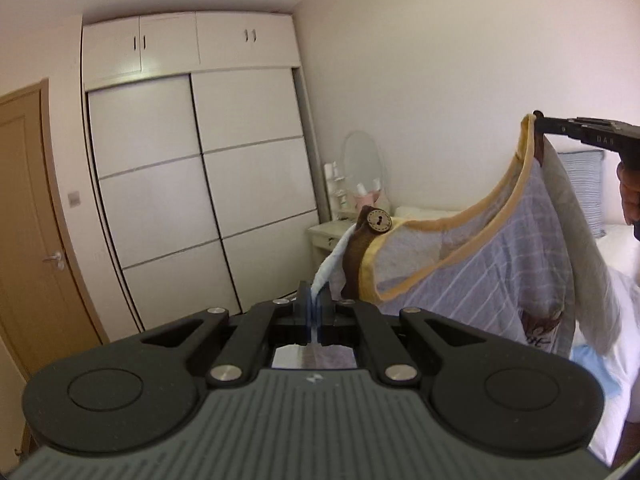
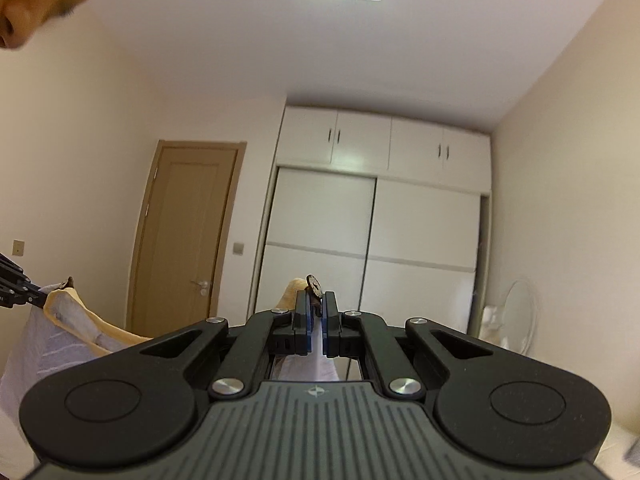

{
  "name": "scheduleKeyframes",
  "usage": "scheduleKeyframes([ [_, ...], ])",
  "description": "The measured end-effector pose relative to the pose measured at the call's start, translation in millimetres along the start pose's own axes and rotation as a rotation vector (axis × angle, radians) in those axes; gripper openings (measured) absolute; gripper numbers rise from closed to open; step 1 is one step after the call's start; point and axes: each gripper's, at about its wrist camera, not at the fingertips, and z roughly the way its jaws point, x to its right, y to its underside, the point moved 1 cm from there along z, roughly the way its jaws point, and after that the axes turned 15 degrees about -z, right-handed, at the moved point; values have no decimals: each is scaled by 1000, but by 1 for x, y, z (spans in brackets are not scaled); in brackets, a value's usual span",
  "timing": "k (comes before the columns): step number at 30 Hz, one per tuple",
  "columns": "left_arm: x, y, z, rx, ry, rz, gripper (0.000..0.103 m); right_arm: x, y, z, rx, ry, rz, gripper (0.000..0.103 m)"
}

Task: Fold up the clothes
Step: 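Lift the striped T-shirt up with both grippers and shake it open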

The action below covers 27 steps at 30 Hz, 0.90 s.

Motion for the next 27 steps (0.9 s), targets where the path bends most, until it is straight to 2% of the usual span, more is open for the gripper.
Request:
scheduleKeyframes([
  [6, 6, 7, 70, -10, -29, 28, 1, 30, 44, 58, -39, -63, 11, 3],
  [9, 5, 12, 80, -4, -42, 14, 1, 33, 54, 67, -64, -70, 27, 3],
  [13, 10, 20, 65, 6, -47, 8, 1, 26, 51, 60, -70, -66, 17, 3],
  [19, 15, 23, 7, 56, 7, 26, 1, 3, 21, -2, -29, 7, -9, 3],
  [27, 13, 31, -133, 213, 178, 50, 1, -69, -49, -140, 51, 222, -114, 3],
])
